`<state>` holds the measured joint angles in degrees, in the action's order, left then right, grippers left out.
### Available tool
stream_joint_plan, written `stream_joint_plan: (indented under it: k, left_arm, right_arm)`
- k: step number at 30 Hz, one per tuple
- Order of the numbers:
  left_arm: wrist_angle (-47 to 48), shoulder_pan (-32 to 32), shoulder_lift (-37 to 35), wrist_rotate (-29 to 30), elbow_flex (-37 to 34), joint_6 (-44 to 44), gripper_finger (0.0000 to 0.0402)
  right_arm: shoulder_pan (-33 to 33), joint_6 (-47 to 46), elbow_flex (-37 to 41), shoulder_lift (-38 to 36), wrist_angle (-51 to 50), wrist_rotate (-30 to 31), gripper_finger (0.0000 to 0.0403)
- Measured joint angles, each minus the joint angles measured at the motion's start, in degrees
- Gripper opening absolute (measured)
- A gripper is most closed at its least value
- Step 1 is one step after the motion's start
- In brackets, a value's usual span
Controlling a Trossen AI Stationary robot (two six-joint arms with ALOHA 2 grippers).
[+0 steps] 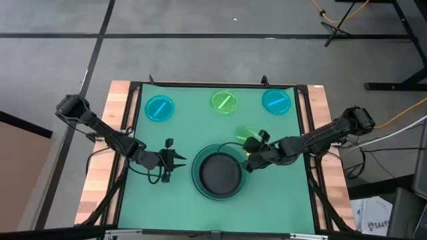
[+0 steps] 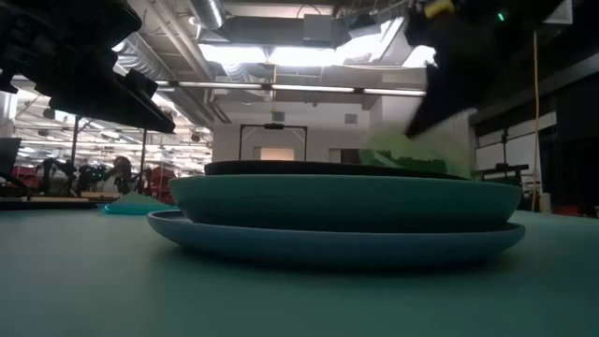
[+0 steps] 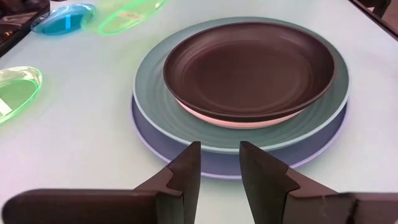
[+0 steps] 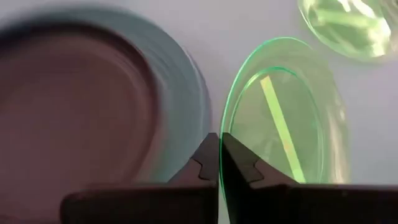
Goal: Stack plastic plates
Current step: Stack the right green plate on the black plate
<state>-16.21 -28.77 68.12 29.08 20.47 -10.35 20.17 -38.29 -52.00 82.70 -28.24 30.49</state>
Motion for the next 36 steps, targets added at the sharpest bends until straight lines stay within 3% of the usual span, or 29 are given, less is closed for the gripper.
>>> stream_joint_plan:
  k: [11, 18, 29, 36]
  left_arm:
    - [0.0, 0.0, 0.0, 0.0, 0.0, -0.2, 0.0104]
    - [-0.1, 0.0, 0.0, 0.0, 0.0, -0.2, 0.0104]
    - [-0.1, 0.0, 0.0, 0.0, 0.0, -0.2, 0.0104]
    - [-0.2, 0.0, 0.0, 0.0, 0.0, -0.2, 0.0104]
  right_arm:
    - [6.0, 16.9, -0.4, 1.1, 19.0, 0.3, 0.0]
    - [9.6, 24.0, -0.8, 6.4, 29.8, -3.6, 0.0]
    - [10.9, 23.8, -4.7, 14.2, 30.1, -10.4, 0.0]
    - [10.9, 23.6, -4.7, 16.9, 28.6, -10.6, 0.0001]
